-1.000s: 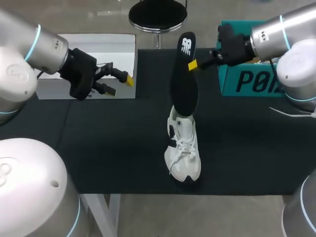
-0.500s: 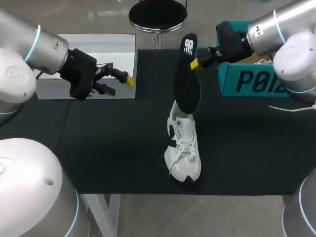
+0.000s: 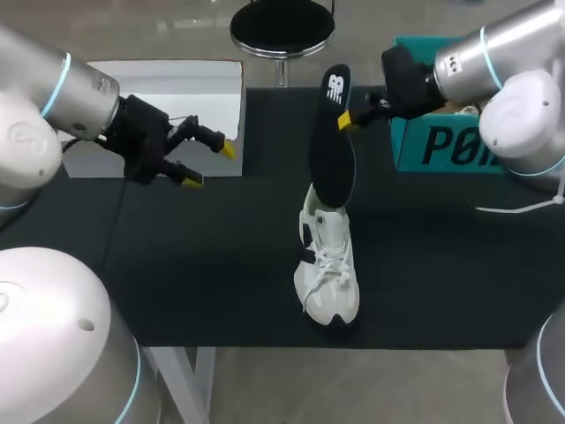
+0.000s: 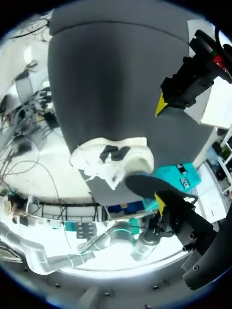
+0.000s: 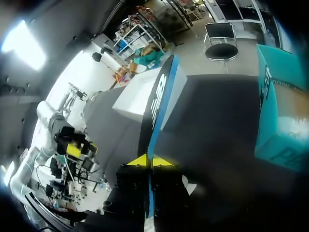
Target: Take the shoe out of the shoebox, open the shoe tongue, remove and reinsert the insole, then place the shoe into the shoebox
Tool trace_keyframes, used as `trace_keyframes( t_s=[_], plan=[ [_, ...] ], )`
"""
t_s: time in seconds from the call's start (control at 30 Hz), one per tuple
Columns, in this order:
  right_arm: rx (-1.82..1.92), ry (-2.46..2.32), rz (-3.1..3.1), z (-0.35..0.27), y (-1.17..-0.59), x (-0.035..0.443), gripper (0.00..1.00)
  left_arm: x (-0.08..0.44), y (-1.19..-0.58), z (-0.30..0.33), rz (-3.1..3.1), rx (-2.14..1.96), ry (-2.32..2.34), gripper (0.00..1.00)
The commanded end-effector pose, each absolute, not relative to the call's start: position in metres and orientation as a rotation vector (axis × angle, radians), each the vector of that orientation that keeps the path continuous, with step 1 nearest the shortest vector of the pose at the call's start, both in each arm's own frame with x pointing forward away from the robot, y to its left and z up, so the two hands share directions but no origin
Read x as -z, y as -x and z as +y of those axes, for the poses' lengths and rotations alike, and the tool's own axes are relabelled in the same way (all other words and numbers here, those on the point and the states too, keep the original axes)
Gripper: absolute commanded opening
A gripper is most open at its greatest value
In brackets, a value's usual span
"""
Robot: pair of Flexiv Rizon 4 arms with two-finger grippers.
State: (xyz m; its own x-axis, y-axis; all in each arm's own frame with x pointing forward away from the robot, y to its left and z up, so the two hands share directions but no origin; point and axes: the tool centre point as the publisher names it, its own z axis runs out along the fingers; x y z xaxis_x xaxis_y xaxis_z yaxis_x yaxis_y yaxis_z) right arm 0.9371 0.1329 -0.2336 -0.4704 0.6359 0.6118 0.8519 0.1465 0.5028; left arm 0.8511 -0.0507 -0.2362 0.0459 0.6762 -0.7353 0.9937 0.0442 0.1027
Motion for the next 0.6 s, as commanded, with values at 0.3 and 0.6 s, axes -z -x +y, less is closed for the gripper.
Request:
trace_keyframes(
  t_s=[0.3,0.6],
  plan=[
    [1.268,1.457,-2.222,0.134,-0.93,0.236,0.0,0.258,-0.841,-0.033,1.904,0.86,-1.345,1.0],
    [1.254,1.449,-2.245,0.134,-0.94,0.247,0.0,0.258,-0.841,-0.033,1.904,0.86,-1.345,1.0]
  ],
)
